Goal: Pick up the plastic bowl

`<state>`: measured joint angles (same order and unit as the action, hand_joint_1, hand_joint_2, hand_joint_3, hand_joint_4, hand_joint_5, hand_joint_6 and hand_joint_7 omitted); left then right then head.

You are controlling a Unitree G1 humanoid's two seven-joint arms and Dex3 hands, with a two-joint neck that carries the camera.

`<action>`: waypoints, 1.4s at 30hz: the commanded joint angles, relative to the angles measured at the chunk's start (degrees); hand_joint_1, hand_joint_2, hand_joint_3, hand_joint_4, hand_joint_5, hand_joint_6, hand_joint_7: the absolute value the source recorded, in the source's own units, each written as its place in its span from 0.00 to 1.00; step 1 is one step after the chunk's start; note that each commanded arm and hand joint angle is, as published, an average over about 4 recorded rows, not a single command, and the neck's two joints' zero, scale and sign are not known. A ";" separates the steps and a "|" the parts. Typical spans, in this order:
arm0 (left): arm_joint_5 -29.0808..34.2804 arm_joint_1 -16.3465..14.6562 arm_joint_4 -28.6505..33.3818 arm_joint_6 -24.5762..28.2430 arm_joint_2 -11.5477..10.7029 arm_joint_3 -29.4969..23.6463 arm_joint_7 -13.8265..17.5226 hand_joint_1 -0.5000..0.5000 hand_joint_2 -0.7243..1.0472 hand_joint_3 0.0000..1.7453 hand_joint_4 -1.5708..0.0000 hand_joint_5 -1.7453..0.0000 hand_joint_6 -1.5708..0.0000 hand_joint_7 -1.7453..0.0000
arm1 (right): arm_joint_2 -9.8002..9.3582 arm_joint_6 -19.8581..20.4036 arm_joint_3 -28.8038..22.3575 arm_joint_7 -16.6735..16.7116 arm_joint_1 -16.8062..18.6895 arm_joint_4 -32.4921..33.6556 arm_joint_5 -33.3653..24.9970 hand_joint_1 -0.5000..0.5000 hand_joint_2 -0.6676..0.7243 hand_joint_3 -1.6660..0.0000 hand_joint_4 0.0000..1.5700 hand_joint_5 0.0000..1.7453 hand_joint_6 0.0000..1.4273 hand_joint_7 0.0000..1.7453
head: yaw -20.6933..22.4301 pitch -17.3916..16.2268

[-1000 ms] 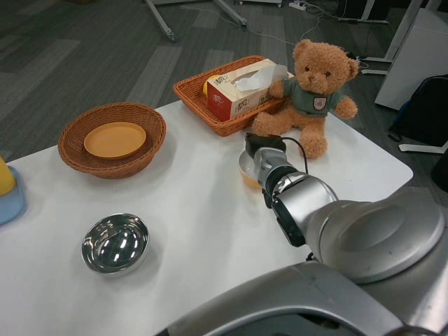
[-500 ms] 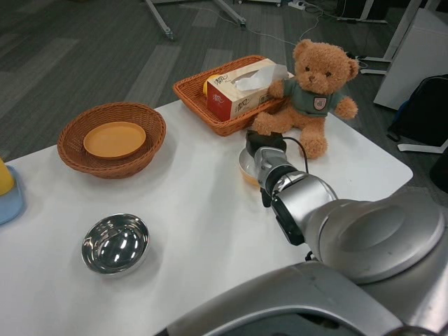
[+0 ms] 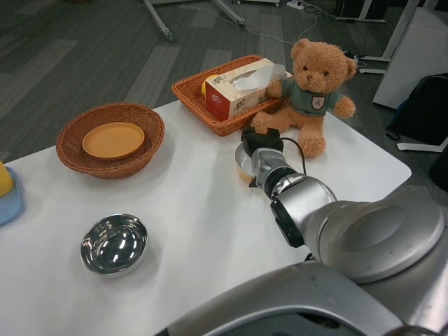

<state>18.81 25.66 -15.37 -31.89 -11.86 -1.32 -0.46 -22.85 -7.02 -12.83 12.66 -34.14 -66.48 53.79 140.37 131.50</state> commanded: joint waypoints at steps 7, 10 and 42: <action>0.26 -0.88 -0.27 -0.45 0.08 -0.09 -0.07 0.02 0.75 0.00 1.00 1.00 1.00 1.00 | 1.18 0.26 -0.40 -3.87 6.59 12.91 -0.13 0.04 0.05 0.05 1.00 0.61 0.96 0.76 | 0.37 0.28; 0.26 -0.88 -0.27 -0.45 0.08 -0.09 -0.07 0.02 0.75 0.00 1.00 1.00 1.00 1.00 | 1.43 0.12 -0.25 -5.41 9.69 21.61 -0.11 0.04 0.05 0.05 1.00 0.61 0.96 0.76 | 0.42 0.50; 0.35 -1.23 -0.45 -0.45 0.13 0.40 2.61 0.01 0.75 0.00 1.00 1.00 1.00 1.00 | -3.39 -6.95 17.31 -26.46 14.02 68.19 -3.52 0.04 0.05 0.05 1.00 0.56 0.96 0.68 | 38.68 33.49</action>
<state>19.12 25.26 -15.72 -32.33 -11.67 -1.08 1.20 -25.56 -13.80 4.33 -13.58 -18.59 0.37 50.75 178.47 164.21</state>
